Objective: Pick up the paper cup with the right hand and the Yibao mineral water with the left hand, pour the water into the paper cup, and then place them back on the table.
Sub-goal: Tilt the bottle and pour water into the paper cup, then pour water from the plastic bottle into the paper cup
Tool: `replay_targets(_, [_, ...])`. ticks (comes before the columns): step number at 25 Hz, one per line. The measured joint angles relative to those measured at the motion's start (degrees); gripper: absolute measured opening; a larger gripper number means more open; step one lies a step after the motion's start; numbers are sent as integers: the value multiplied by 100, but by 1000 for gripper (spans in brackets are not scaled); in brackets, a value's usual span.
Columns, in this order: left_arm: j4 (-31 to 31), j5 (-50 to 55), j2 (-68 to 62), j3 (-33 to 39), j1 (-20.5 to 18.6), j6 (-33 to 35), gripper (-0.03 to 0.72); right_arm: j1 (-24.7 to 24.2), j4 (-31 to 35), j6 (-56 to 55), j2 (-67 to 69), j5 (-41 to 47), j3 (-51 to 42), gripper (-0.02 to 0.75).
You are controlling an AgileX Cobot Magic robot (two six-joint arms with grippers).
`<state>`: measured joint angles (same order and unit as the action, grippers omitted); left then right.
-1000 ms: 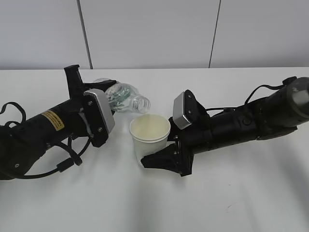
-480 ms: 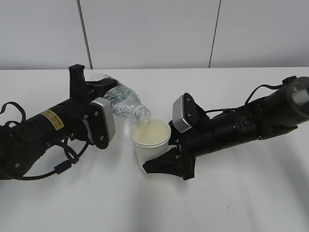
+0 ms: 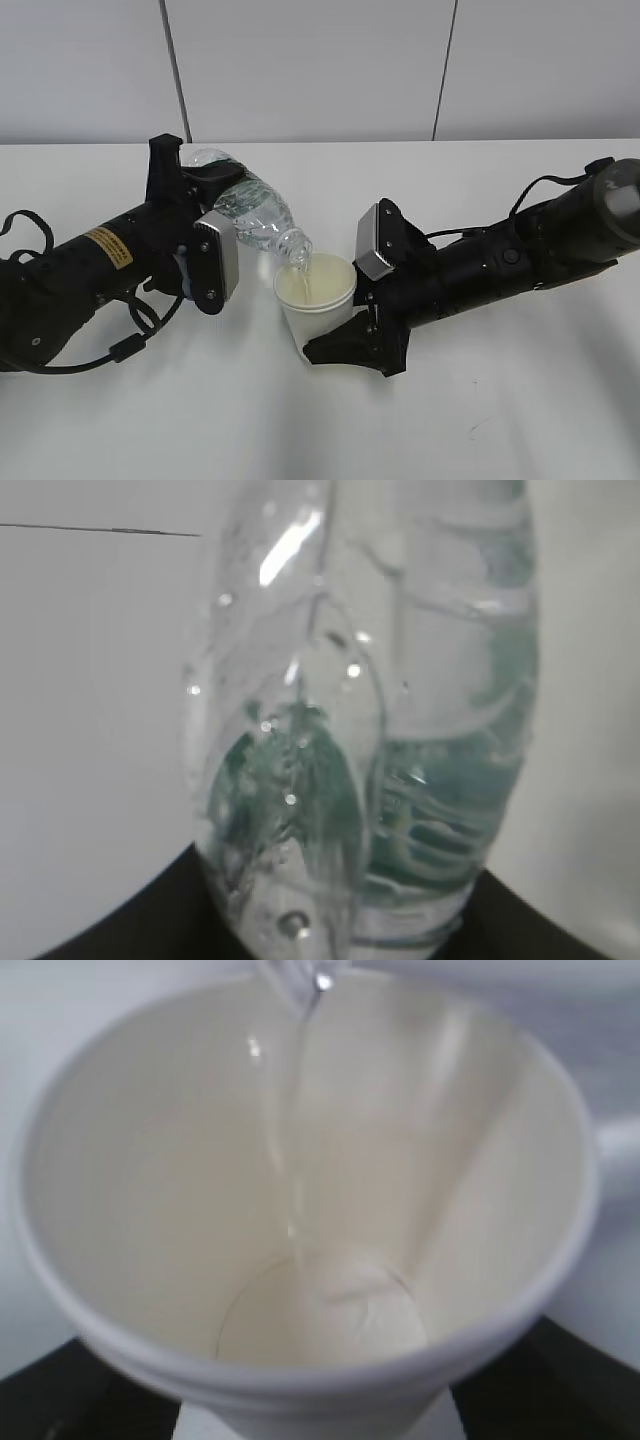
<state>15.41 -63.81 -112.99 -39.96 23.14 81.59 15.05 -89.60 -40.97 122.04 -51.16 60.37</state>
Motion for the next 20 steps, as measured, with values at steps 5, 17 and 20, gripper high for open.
replay_targets(5, [0, 0, 0, -5, 0, 75, 313, 0, -262, -127, 0, 9, 0, 529])
replay_targets(17, [0, 0, 0, -11, 0, 315, 313, 24, -454, -243, 0, 9, 0, 529])
replay_targets(20, [0, 0, 0, -11, 0, 440, 313, 24, -478, -243, 0, 9, 0, 529])
